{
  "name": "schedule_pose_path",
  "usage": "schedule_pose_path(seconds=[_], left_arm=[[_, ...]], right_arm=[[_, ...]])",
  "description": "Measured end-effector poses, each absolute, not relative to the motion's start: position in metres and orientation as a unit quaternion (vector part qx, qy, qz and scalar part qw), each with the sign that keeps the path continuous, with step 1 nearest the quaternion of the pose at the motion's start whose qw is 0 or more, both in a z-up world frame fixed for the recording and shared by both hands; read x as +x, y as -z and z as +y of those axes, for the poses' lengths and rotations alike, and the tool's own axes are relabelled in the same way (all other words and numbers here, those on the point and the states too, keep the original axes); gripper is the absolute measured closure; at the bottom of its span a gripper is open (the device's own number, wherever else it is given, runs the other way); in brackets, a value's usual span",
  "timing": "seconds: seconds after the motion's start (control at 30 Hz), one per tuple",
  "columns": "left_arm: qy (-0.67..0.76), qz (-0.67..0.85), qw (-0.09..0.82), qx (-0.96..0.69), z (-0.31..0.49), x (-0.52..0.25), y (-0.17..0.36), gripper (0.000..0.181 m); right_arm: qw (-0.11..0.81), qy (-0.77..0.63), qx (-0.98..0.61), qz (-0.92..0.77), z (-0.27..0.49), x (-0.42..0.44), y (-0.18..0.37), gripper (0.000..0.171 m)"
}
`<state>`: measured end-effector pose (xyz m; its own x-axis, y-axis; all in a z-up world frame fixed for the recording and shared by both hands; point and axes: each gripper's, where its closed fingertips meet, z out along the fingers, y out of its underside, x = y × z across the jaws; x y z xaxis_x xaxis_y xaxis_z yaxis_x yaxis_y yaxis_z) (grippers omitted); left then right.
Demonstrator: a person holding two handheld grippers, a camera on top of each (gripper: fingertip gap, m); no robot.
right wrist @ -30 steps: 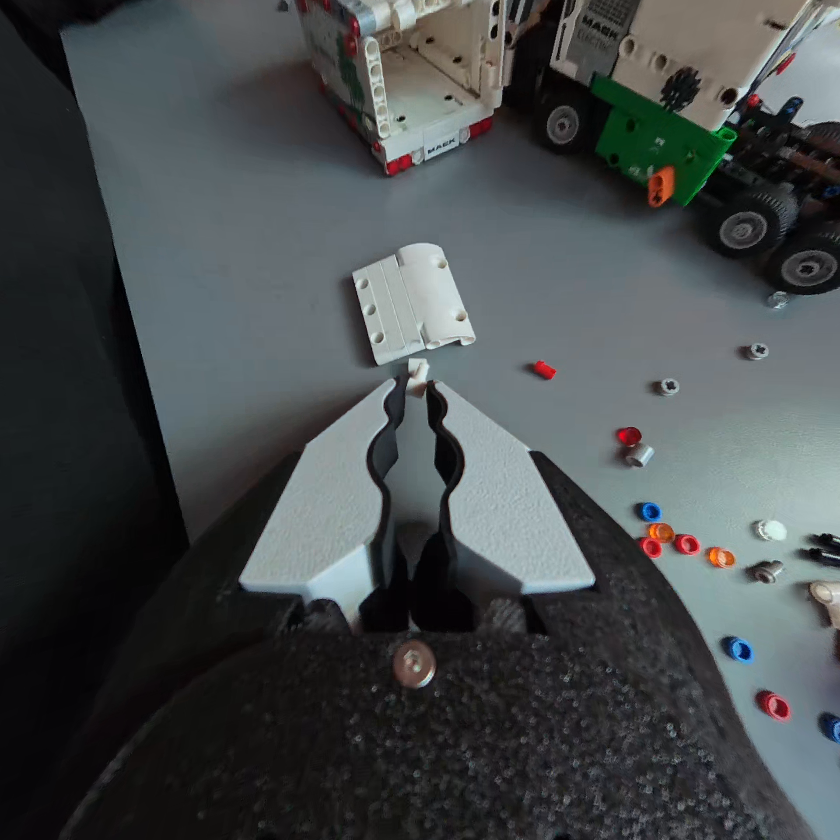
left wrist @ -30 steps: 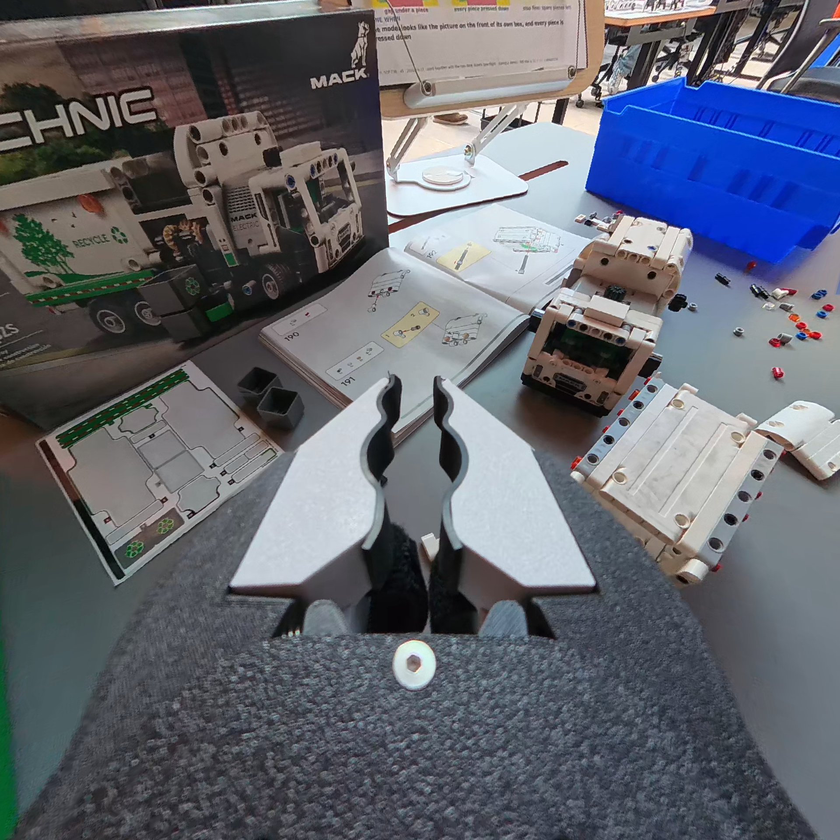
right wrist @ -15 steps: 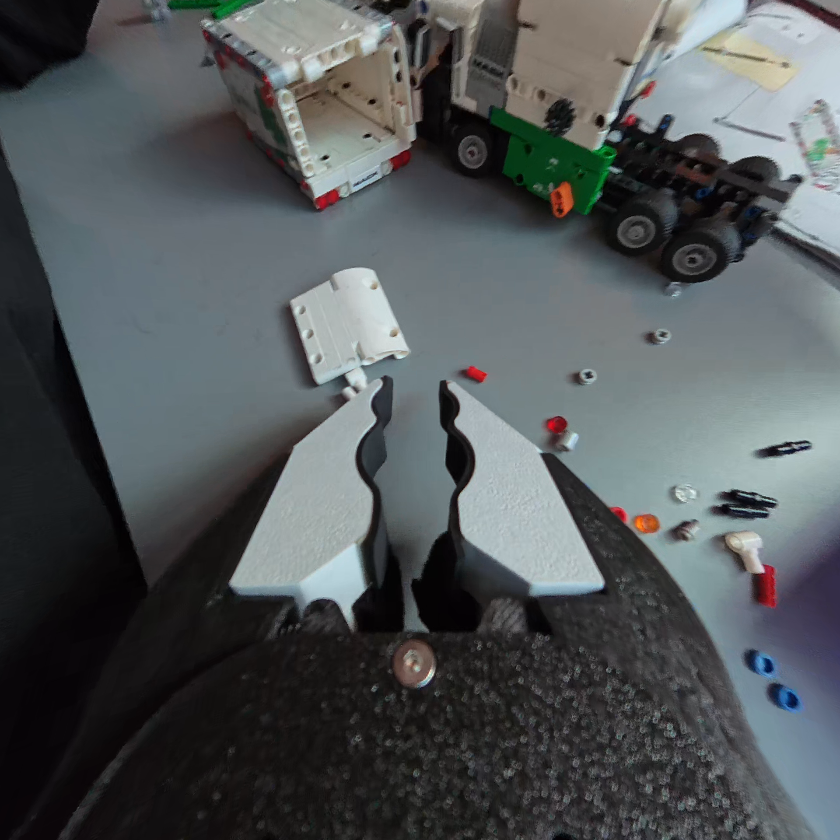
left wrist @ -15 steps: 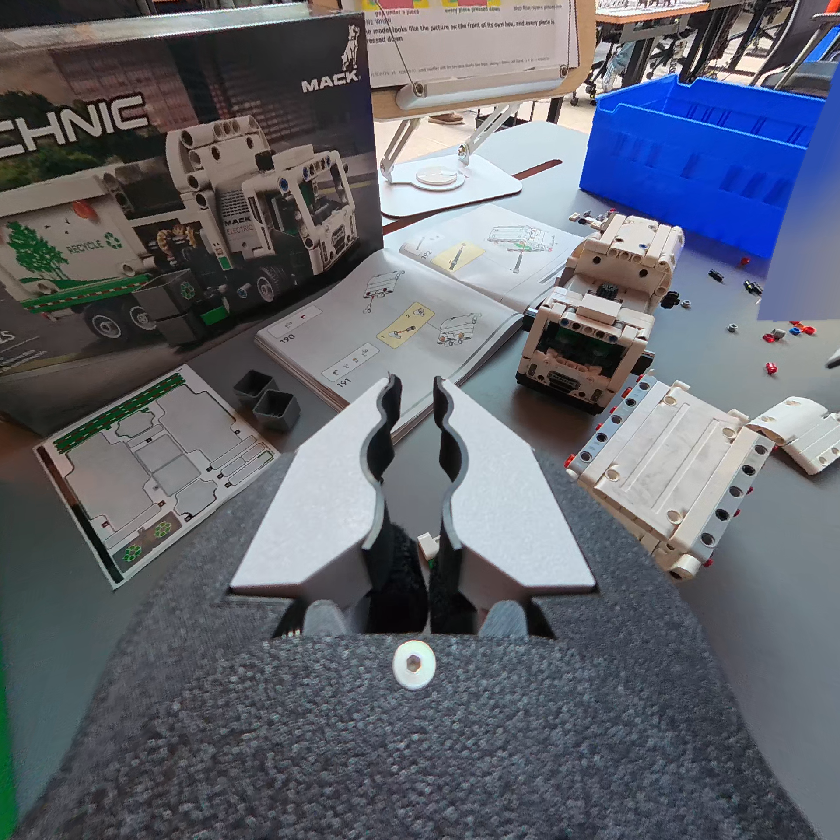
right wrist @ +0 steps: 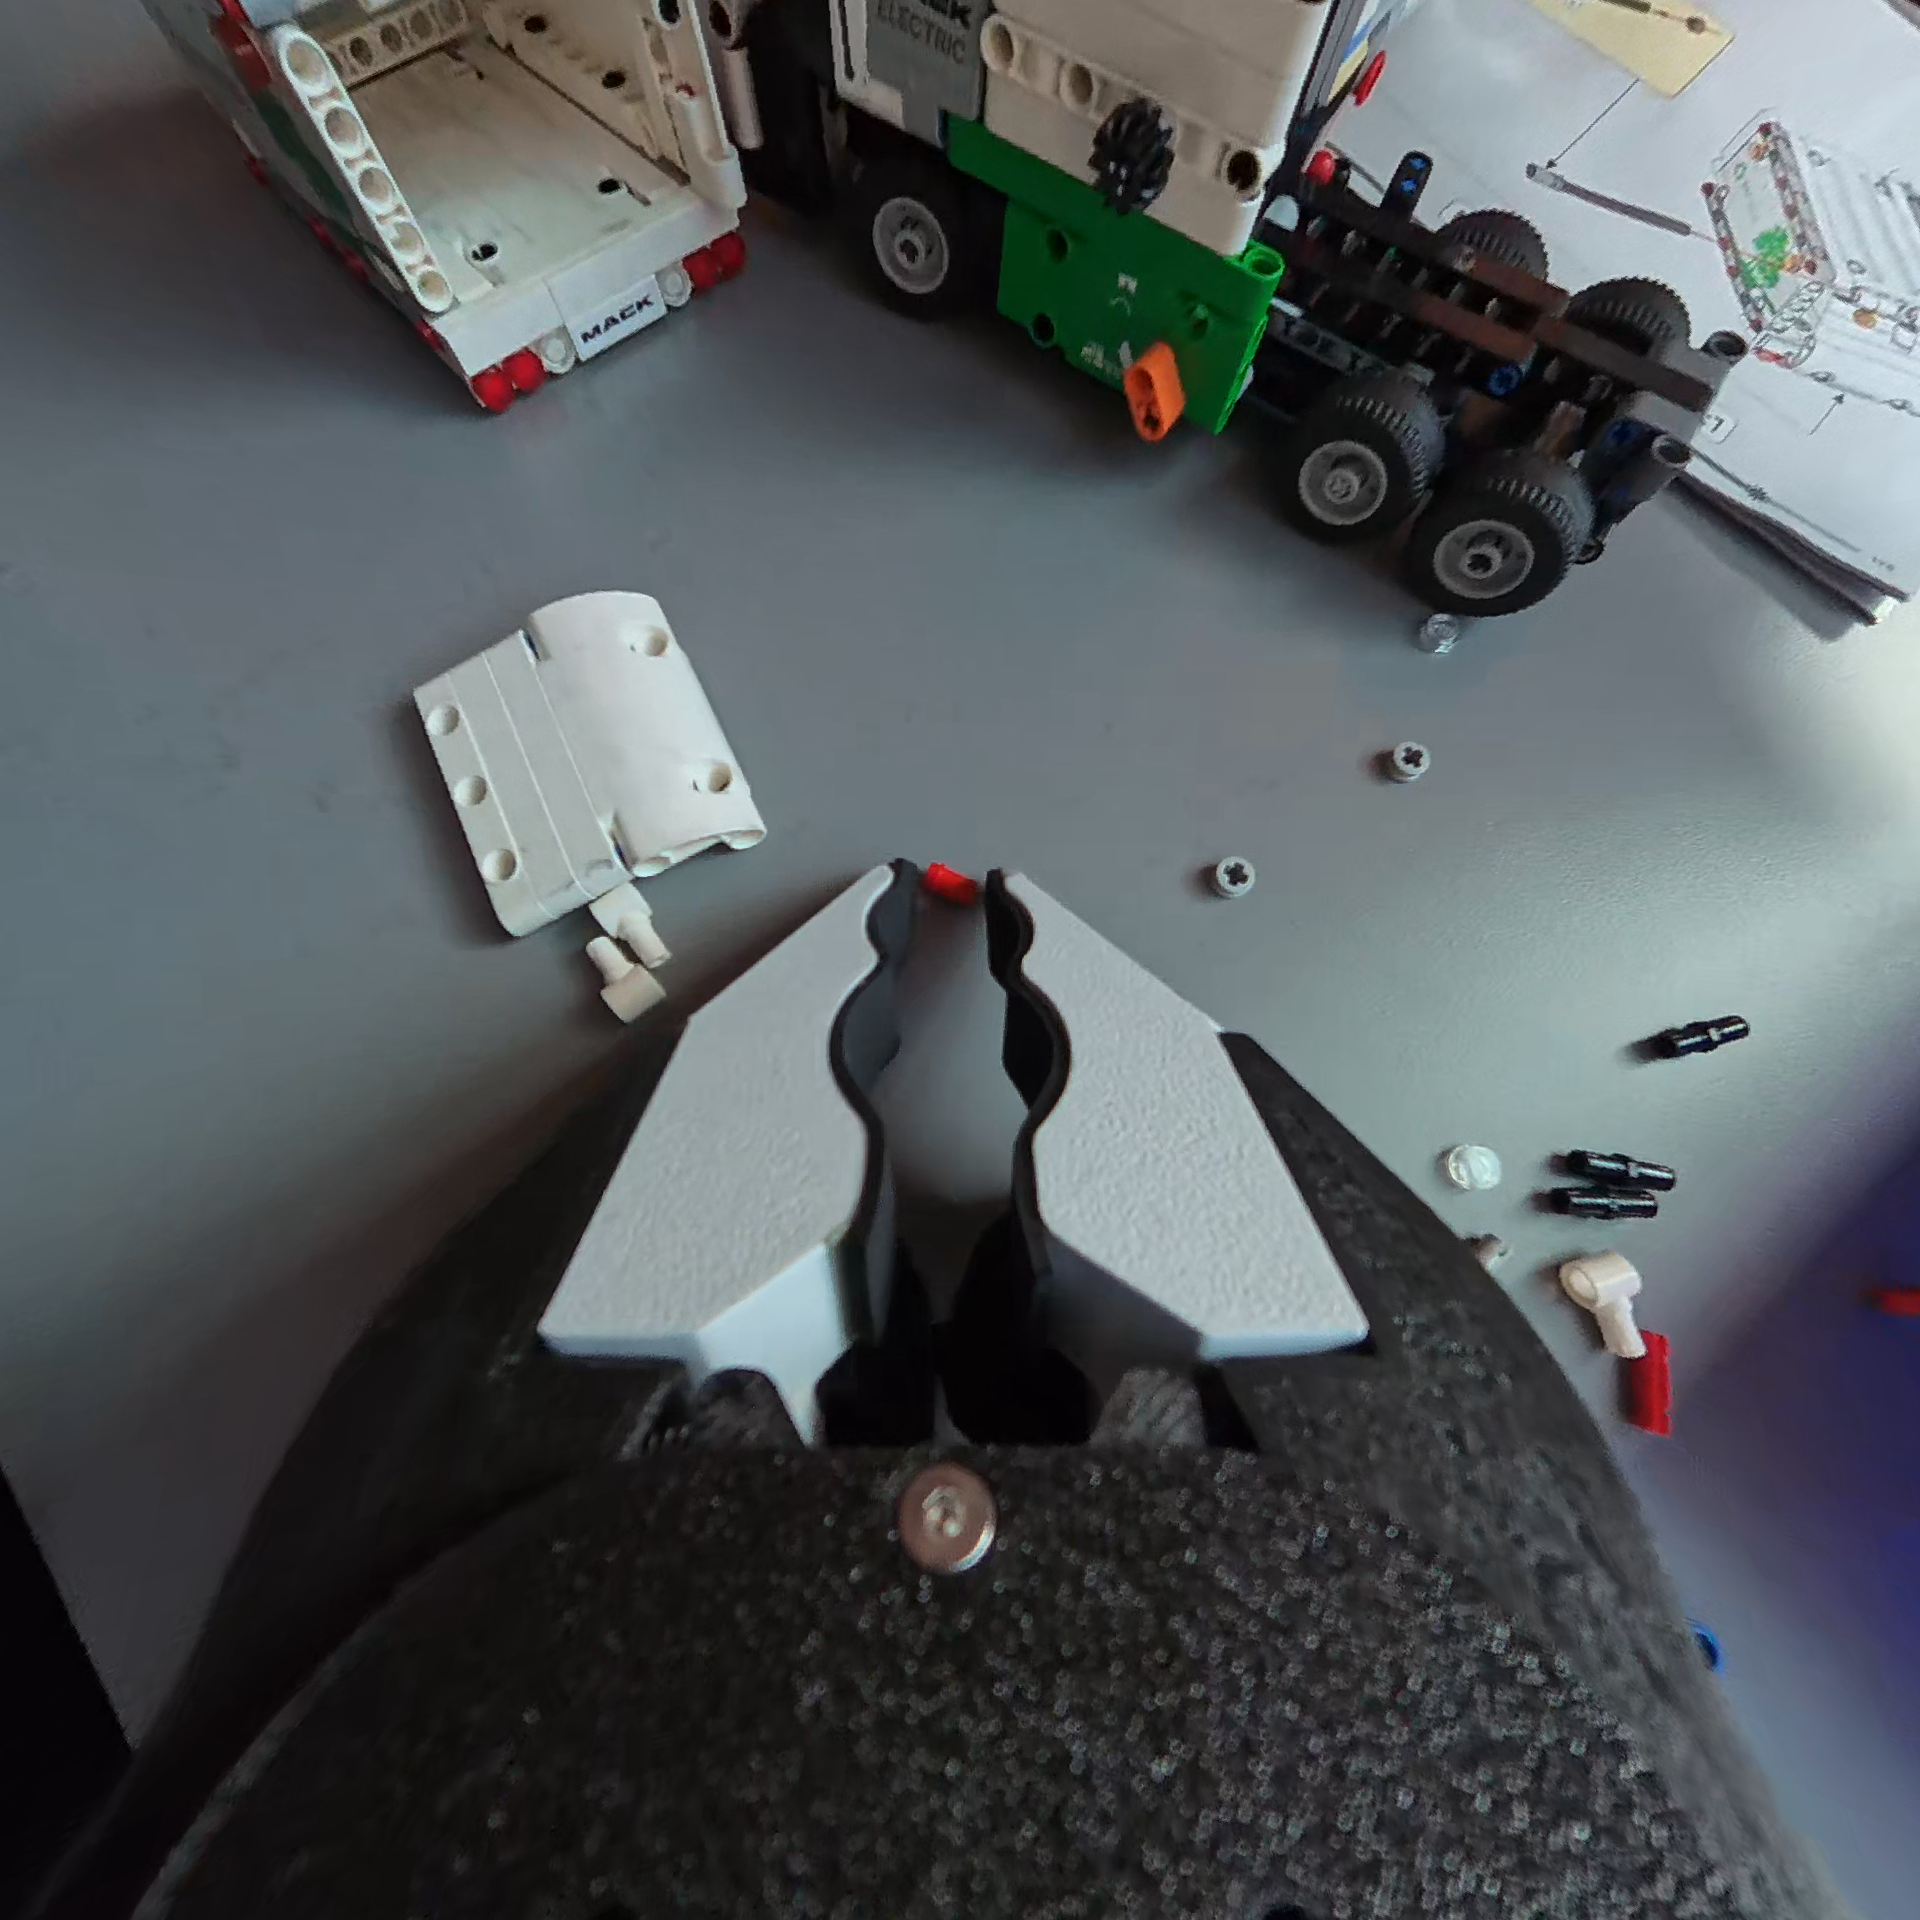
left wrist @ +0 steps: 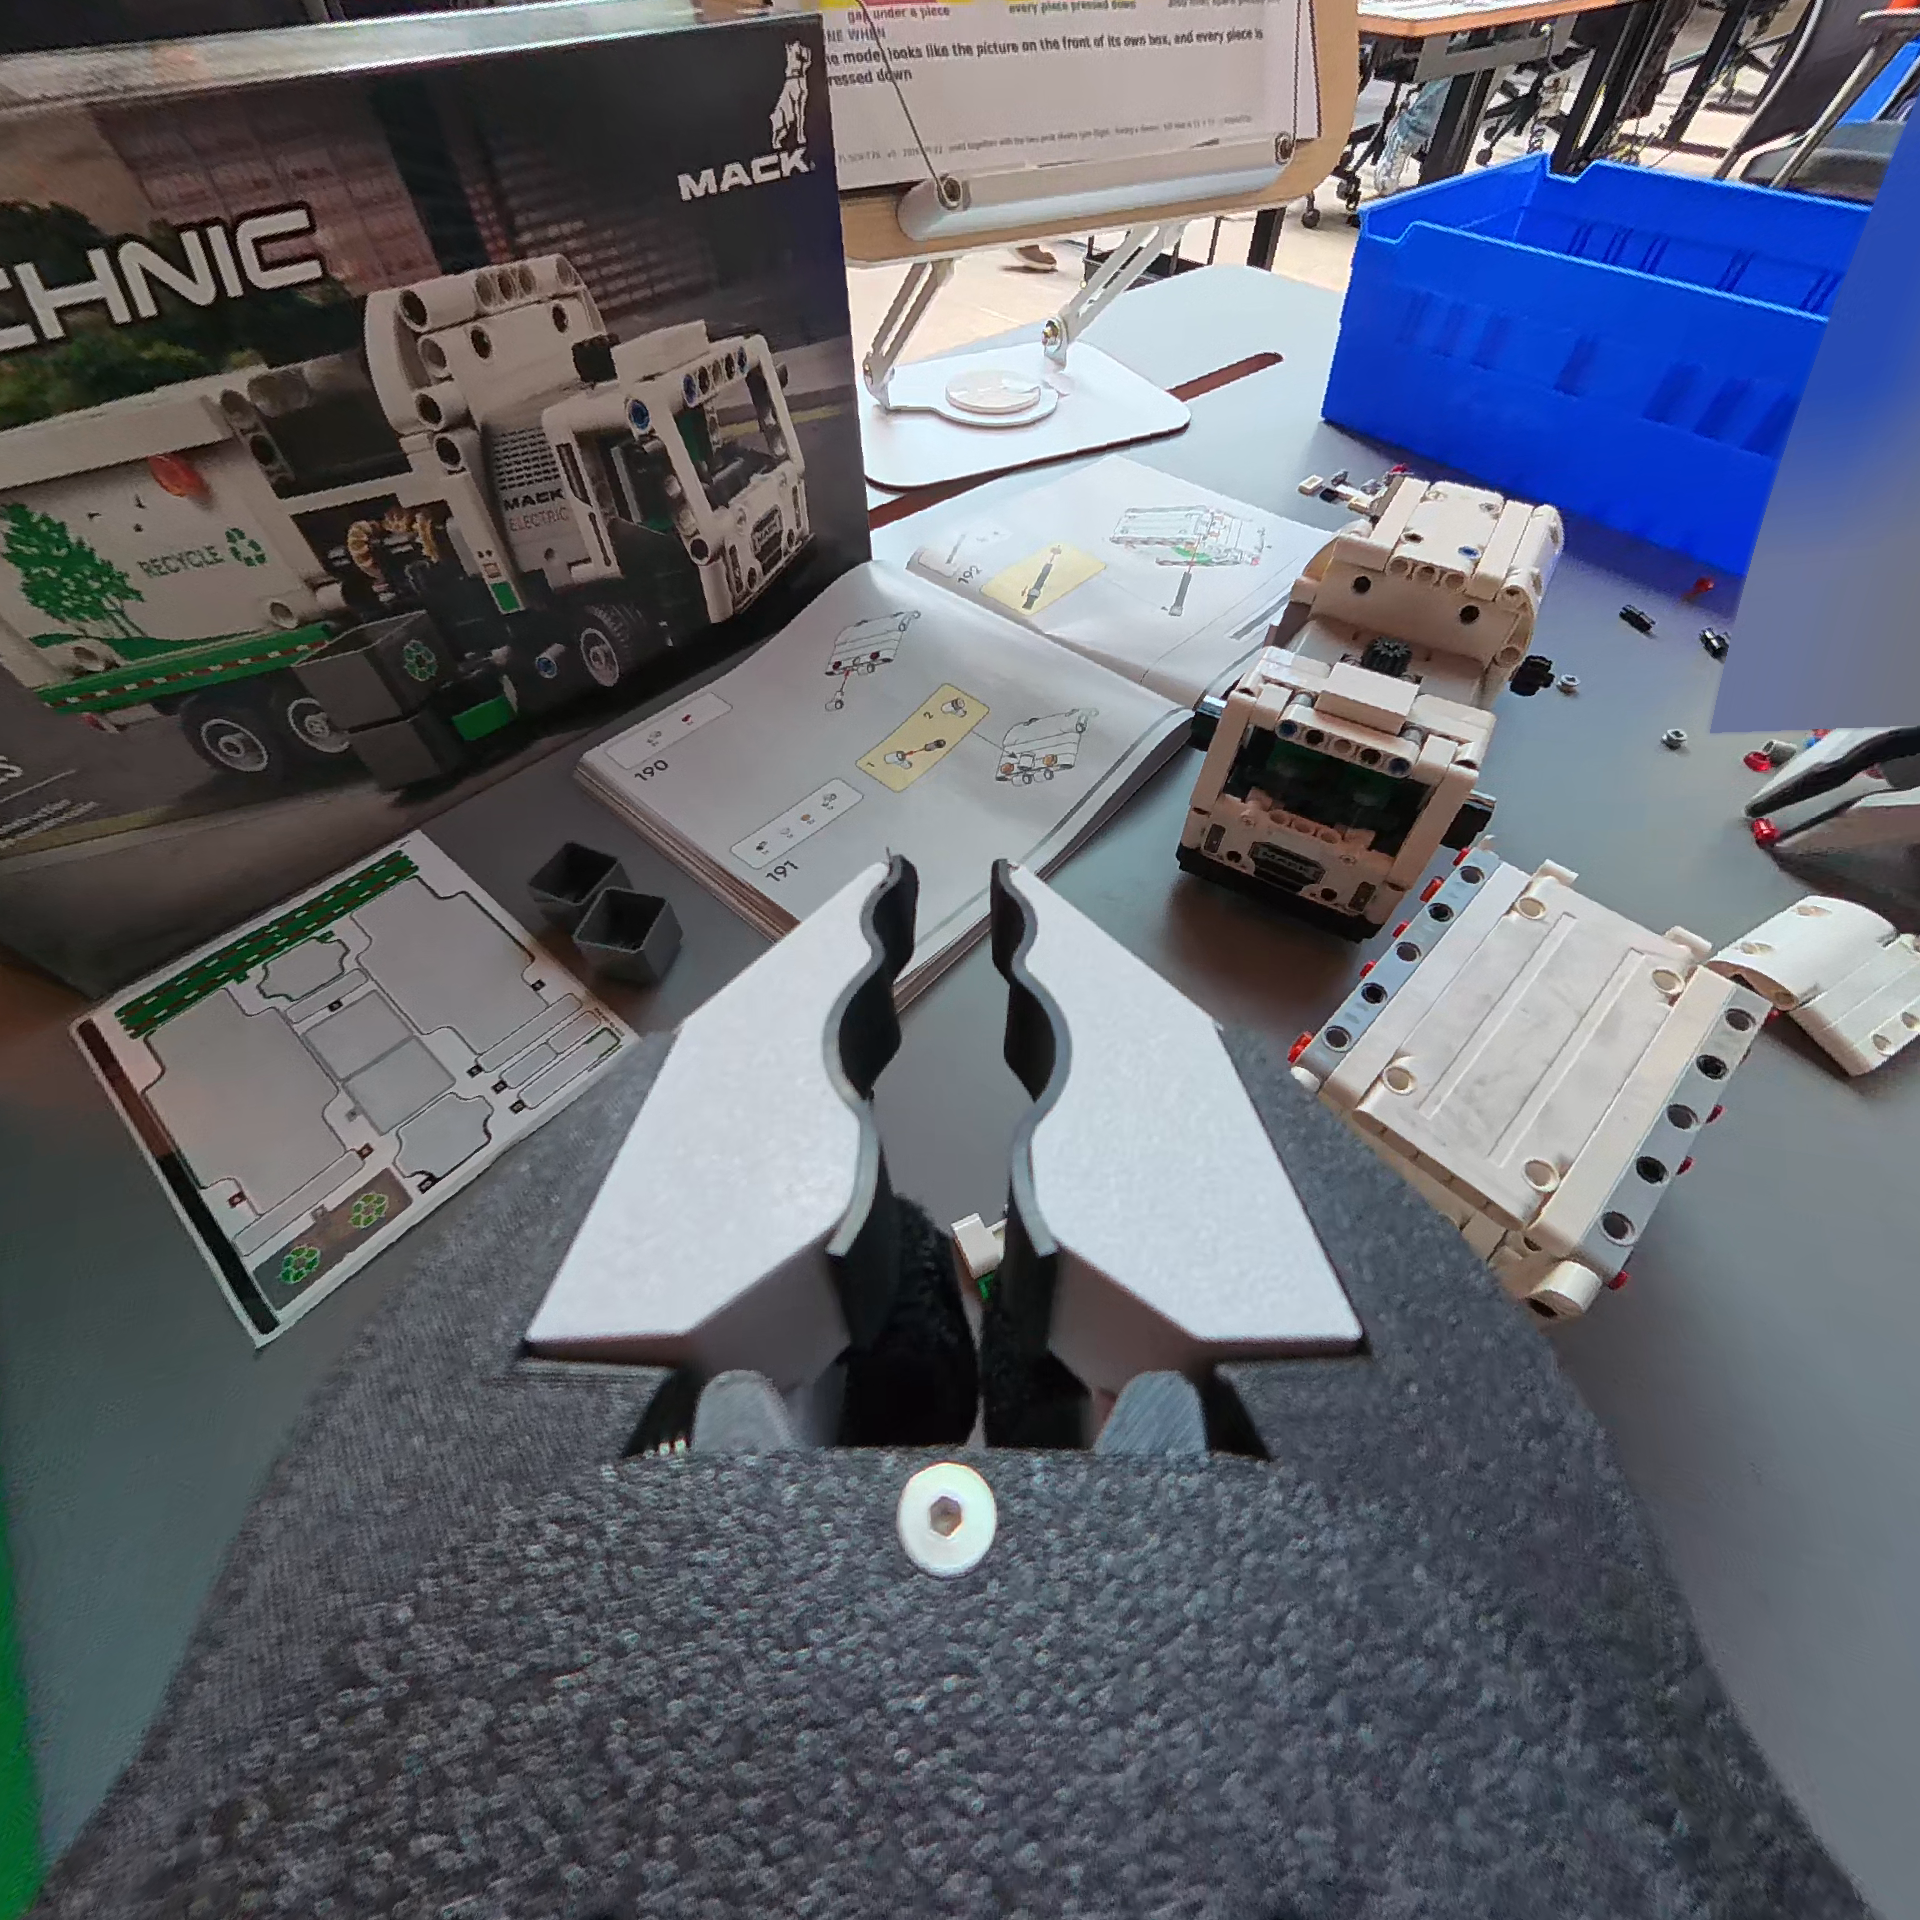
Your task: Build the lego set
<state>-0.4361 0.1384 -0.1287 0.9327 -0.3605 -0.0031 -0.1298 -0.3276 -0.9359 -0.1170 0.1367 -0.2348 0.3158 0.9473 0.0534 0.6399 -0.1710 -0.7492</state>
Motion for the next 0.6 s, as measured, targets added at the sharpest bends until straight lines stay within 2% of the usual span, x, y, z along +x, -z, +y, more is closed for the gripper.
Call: schedule_pose_path(seconds=[0.2,0.33,0.6], left_arm=[[0.105,0.152,0.561,-0.807,0.138,-0.436,0.128,0.169],[0.104,0.151,0.561,-0.807,0.138,-0.436,0.128,0.169],[0.105,0.154,0.560,-0.807,0.138,-0.434,0.128,0.169]], right_arm=[[0.351,-0.225,-0.729,-0.543,0.133,-0.116,0.232,0.162],[0.310,-0.308,-0.693,-0.573,0.092,-0.111,0.222,0.162],[0.294,-0.285,-0.692,-0.594,0.073,-0.098,0.235,0.162]])
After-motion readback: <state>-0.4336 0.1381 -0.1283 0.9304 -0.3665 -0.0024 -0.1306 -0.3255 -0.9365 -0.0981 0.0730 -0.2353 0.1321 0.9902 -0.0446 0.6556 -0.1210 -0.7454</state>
